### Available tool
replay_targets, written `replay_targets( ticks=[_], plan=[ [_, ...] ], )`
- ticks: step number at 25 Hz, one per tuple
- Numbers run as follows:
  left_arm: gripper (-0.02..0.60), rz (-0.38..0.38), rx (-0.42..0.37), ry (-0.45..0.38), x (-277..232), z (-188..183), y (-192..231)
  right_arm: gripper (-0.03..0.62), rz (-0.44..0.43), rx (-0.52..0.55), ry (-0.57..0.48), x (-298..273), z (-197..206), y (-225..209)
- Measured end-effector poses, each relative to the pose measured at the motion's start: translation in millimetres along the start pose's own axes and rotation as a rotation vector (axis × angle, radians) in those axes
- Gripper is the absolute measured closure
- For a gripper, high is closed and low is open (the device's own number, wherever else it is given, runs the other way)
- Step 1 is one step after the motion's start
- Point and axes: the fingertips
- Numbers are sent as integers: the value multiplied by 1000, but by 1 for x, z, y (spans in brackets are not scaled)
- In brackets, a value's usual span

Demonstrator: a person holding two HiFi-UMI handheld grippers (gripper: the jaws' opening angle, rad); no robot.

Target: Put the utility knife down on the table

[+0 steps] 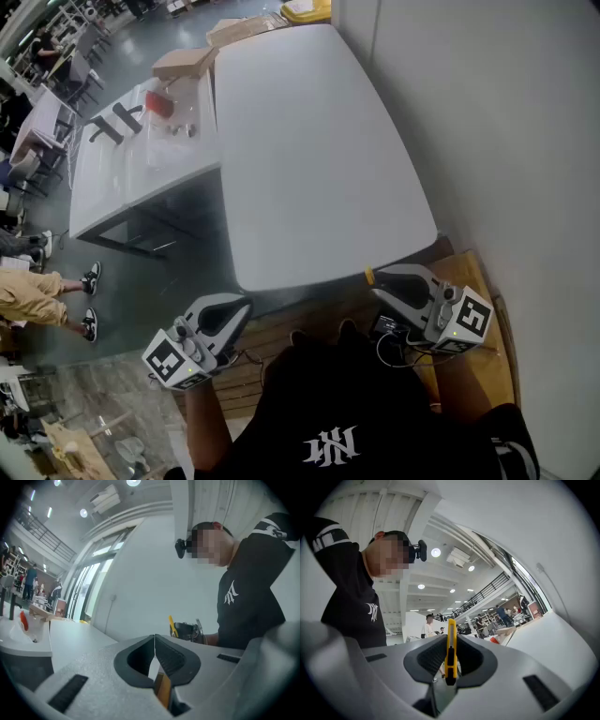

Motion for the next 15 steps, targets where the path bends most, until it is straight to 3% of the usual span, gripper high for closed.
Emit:
replay_targets(
  ticks=[3, 7, 9, 15],
  plan=[
    [575, -6, 60, -33, -25, 19, -10, 542, -13, -36, 31, 10, 11, -19],
    [575, 80, 7, 13, -37, 33, -36, 542, -28, -29, 5, 8, 13, -11],
    [575, 111, 20, -11, -28, 32, -36, 542, -34, -19, -5, 9, 10, -2],
    [575, 20, 67, -87, -25, 9, -17, 542, -13, -3, 47, 22, 5, 10]
  ],
)
Point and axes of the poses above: the fingertips, and each gripper's own axes: x backward along the fingers, y to its left, z out of its underside, and after that the axes turned 10 degrees about -x, right-handed
